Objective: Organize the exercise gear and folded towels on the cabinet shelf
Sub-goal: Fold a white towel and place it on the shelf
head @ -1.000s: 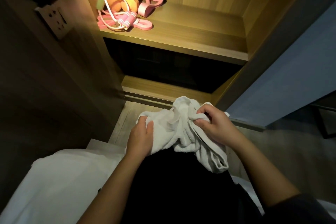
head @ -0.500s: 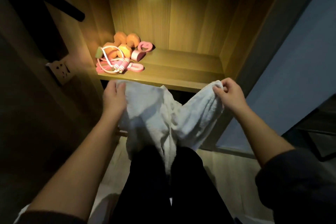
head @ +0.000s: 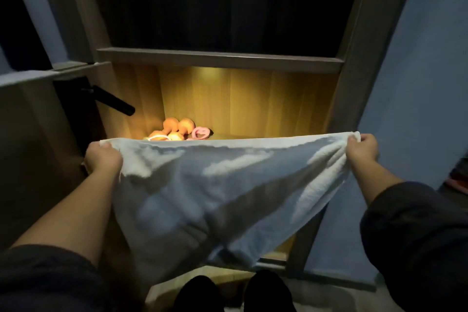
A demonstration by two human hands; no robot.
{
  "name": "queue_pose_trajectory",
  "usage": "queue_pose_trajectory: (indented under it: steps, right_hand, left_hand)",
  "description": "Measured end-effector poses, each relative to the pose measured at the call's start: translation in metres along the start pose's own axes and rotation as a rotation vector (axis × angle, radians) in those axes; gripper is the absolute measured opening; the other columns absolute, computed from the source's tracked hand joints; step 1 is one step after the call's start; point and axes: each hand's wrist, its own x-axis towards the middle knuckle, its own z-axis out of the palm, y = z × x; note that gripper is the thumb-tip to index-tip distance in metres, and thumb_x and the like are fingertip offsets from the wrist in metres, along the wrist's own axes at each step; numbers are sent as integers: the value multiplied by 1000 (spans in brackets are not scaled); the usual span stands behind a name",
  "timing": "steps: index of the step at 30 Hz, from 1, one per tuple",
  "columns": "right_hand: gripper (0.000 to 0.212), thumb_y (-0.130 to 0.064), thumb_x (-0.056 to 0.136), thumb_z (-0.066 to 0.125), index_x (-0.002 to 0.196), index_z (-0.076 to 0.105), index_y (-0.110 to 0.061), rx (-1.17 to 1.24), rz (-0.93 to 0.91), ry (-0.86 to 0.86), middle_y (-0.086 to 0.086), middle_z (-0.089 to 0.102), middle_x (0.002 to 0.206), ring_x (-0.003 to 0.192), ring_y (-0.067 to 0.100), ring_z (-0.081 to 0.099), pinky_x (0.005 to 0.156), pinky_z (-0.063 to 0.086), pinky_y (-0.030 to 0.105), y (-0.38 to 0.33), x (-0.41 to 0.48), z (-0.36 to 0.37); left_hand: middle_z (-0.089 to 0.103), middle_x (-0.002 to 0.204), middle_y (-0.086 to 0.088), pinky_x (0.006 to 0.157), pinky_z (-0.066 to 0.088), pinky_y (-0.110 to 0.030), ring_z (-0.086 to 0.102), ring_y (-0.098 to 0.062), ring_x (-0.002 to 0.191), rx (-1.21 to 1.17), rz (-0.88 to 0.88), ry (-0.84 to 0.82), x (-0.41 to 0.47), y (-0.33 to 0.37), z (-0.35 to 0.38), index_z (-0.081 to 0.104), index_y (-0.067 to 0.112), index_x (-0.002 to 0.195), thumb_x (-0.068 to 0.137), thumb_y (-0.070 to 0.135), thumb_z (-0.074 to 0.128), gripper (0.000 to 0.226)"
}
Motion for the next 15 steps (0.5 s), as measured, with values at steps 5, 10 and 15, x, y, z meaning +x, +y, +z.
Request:
queue_pose_trajectory:
  steps: [5,10,15]
  right_hand:
    - [28,-26,98,51,116,62,-8,-8,16,5,18,63,119,109,39,58,90,45,36,4,7,-7]
    - [22,-24,93,55,107,66,-10,44,-102,-16,17,67,110,99,35,61,89,48,42,0,19,-18]
    - [20,-21,95,54,107,62,-7,112,-199,-59,13,61,98,101,38,60,88,48,43,-21,21,-21]
  left_hand:
    - [54,126,-35,99,42,-46,51,-48,119,103,-25,4,4,-5,-14,54,-14,124,102,10,42,35]
    - [58,121,-28,93,43,-45,54,-44,111,-86,57,60,5,-10,-20,58,-1,120,102,22,40,34]
    - [56,124,-26,97,41,-43,53,-41,114,-157,99,73,7,11,-23,56,1,120,102,21,36,33]
